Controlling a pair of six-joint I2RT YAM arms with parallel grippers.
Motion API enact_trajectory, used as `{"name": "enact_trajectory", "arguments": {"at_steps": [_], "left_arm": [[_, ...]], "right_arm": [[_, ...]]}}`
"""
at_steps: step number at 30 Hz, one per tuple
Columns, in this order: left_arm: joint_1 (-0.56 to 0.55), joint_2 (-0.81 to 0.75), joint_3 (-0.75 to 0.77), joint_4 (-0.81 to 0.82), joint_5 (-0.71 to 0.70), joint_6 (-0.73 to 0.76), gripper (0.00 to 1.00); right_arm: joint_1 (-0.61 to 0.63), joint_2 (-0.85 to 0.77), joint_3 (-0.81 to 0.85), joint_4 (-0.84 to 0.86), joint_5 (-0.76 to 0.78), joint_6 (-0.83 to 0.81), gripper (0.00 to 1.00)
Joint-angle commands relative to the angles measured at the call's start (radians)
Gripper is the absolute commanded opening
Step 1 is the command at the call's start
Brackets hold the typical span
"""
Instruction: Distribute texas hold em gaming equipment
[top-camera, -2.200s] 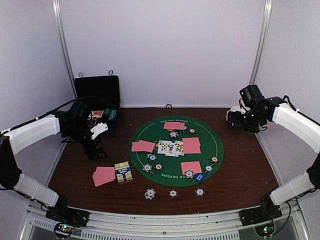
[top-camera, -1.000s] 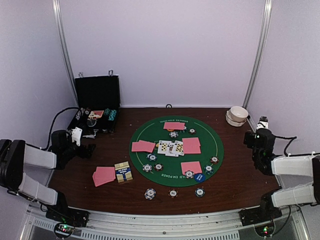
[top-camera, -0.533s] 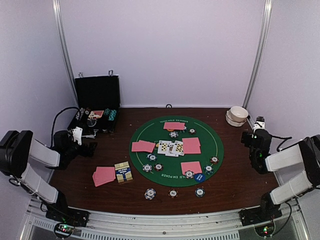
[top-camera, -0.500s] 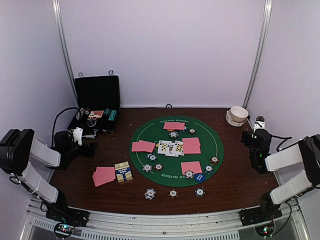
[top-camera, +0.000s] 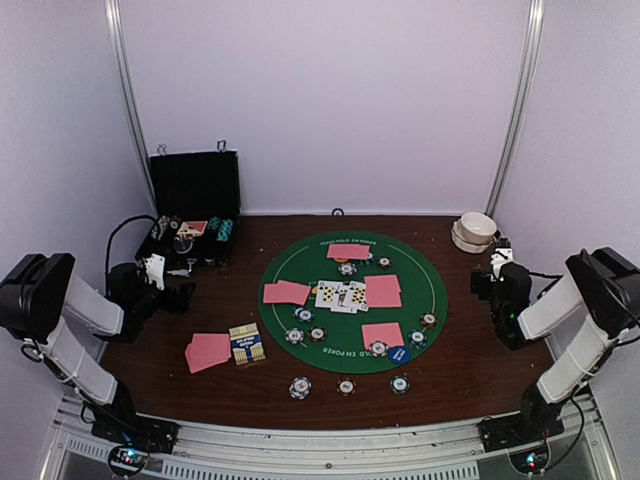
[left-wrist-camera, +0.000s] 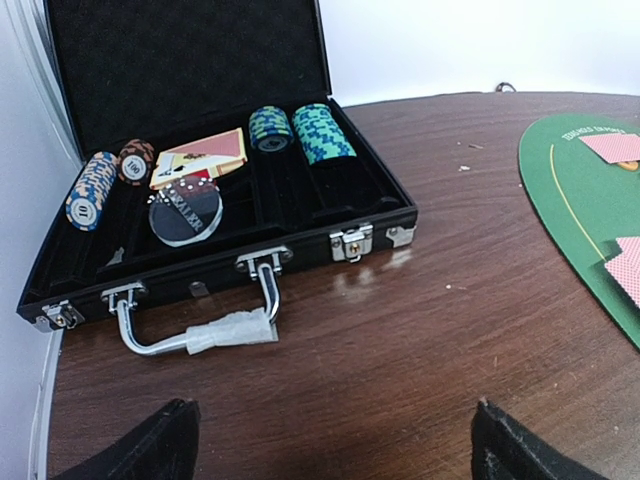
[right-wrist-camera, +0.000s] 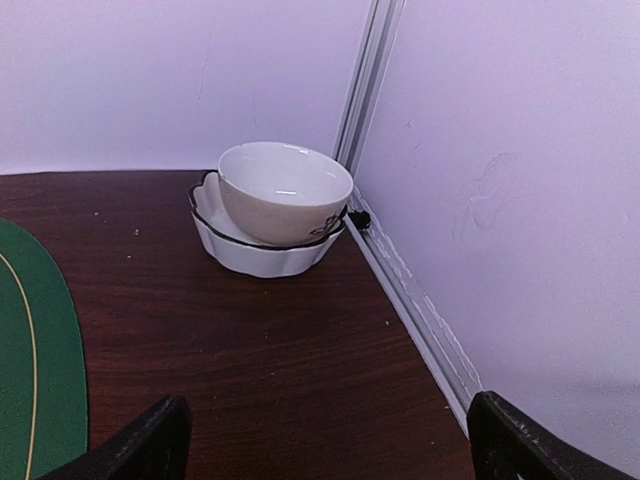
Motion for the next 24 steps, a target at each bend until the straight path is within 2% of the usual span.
{"name": "enact_trajectory", "arguments": {"at_steps": [1, 3, 24], "left_arm": [[0.007, 0.006, 0.022, 0.033, 0.013, -0.008, 0.97], [0.008, 0.004, 0.018, 0.037, 0.012, -0.007, 0.98], [0.008, 0.0, 0.013, 0.043, 0.009, -0.007, 0.98]], "right_arm": [[-0.046, -0.021, 0.081, -0.091, -0.053, 0.04, 1.0], [-0.079, -0.034, 0.092, -0.144, -0.092, 0.072, 0.99], [-0.087, -0.03, 0.083, -0.11, -0.112, 0.058, 1.0]]}}
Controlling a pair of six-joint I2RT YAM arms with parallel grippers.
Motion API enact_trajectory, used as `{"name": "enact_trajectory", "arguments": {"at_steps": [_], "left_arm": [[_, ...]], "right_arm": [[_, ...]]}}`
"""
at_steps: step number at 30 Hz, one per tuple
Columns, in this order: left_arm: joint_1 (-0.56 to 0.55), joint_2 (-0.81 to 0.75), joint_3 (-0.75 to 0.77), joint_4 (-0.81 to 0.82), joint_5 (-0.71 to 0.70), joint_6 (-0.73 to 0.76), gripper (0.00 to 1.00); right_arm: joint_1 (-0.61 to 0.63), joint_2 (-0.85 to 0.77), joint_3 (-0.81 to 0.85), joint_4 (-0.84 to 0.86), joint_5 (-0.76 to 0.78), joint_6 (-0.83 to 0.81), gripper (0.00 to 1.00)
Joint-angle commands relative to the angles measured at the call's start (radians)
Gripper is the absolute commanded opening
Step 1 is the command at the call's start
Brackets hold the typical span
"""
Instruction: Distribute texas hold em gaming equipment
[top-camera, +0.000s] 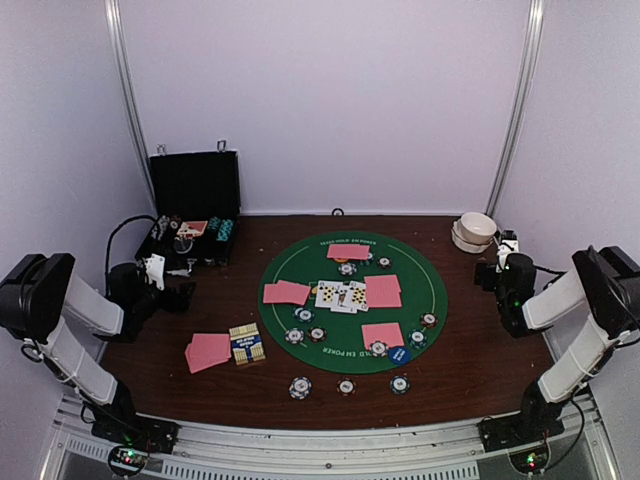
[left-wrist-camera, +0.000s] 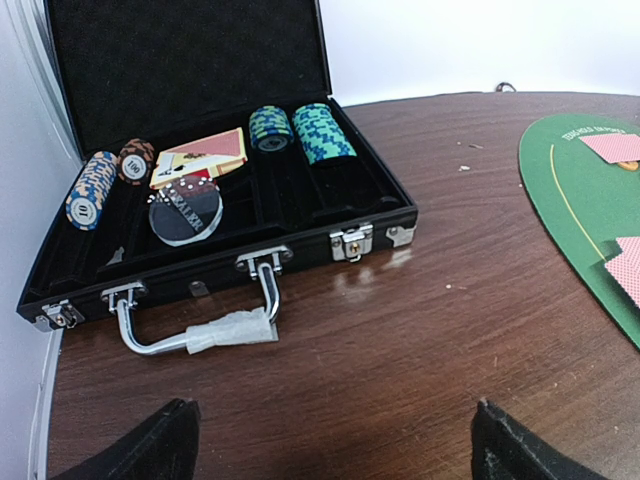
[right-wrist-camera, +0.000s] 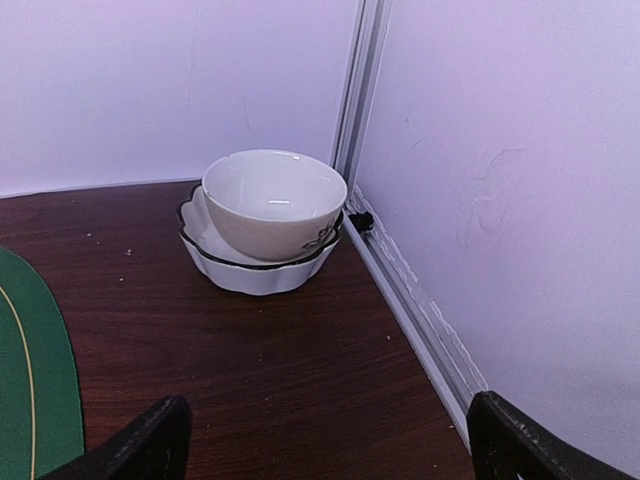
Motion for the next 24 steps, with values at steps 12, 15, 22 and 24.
{"name": "enact_trajectory", "arguments": {"at_steps": [12, 15, 22, 24], "left_arm": [[0.008, 0.001, 0.012, 0.044, 0.01, -0.006, 0.98], [0.008, 0.001, 0.012, 0.044, 0.01, -0.006, 0.98], [0.008, 0.001, 0.012, 0.044, 0.01, -0.006, 0.98], [0.008, 0.001, 0.012, 0.044, 0.009, -0.006, 0.98]], "right_arm": [[-0.002, -0.017, 0.003, 0.002, -0.01, 0.003, 1.0], [-0.002, -0.018, 0.001, 0.003, -0.011, 0.003, 1.0], [-0.002, -0.016, 0.008, -0.008, -0.011, 0.003, 0.99], [-0.002, -0.016, 0.007, -0.005, -0.011, 0.003, 0.99]]}}
